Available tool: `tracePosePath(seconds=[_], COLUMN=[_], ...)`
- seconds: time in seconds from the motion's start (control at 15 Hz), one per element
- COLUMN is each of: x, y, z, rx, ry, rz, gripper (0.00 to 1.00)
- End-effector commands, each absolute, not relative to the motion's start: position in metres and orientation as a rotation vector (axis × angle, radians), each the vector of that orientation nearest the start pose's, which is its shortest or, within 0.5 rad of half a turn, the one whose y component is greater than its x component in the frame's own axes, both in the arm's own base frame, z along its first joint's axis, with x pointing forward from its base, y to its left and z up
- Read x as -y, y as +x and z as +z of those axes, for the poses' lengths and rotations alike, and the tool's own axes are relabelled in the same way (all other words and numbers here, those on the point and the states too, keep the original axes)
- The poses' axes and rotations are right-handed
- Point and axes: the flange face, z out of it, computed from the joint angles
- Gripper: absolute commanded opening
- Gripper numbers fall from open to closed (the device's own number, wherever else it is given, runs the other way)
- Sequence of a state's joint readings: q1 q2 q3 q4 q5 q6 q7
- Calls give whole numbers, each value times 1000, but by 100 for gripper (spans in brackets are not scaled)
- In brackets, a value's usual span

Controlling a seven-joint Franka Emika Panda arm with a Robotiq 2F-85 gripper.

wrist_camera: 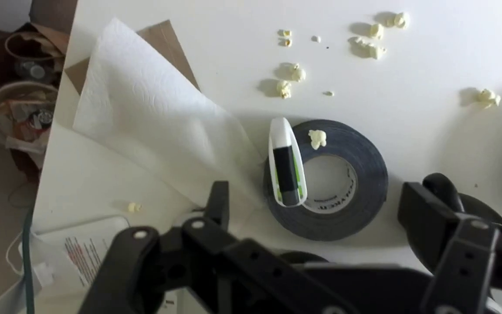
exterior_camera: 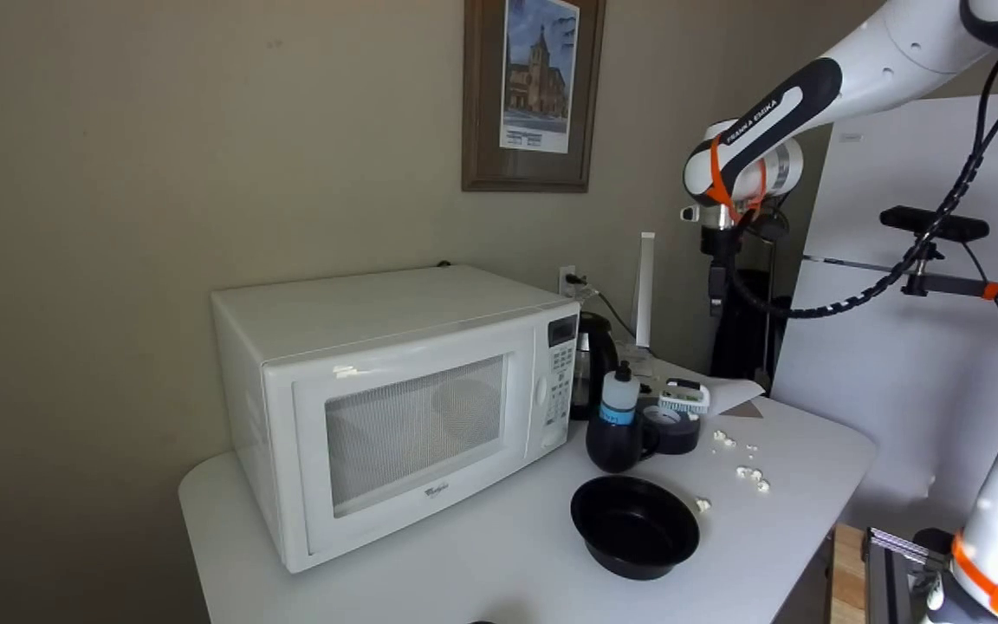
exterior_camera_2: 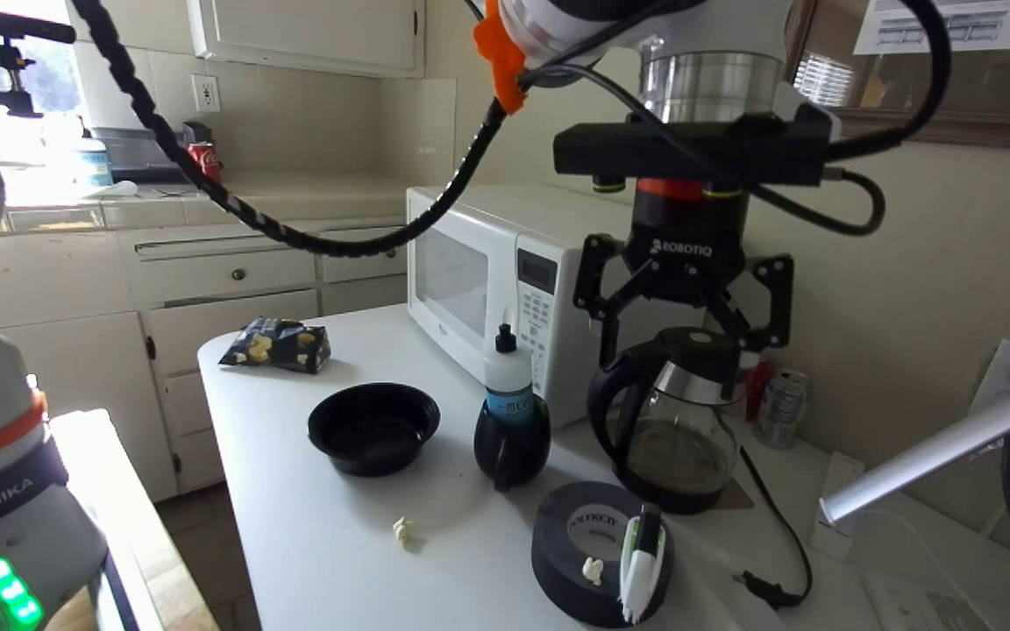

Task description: Use the white brush to sweep the white particles to the left

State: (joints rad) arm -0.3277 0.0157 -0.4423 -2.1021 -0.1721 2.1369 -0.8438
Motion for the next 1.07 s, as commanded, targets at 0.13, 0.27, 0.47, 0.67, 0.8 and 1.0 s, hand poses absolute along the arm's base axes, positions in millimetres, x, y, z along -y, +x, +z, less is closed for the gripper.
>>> tracePosePath(seconds=[0.13, 0.27, 0.47, 0.67, 0.8, 1.0], x=[410, 418, 420, 421, 427, 447], y=[389, 394, 400, 396, 382, 353], z=[387, 374, 372, 365, 351, 331], rx=[122, 81, 71, 170, 329, 488], ry=[-3222, -3214, -3215, -3184, -3096, -3005], rz=[226, 267, 277, 261, 271, 209], gripper=[100, 100, 100, 100, 100, 100])
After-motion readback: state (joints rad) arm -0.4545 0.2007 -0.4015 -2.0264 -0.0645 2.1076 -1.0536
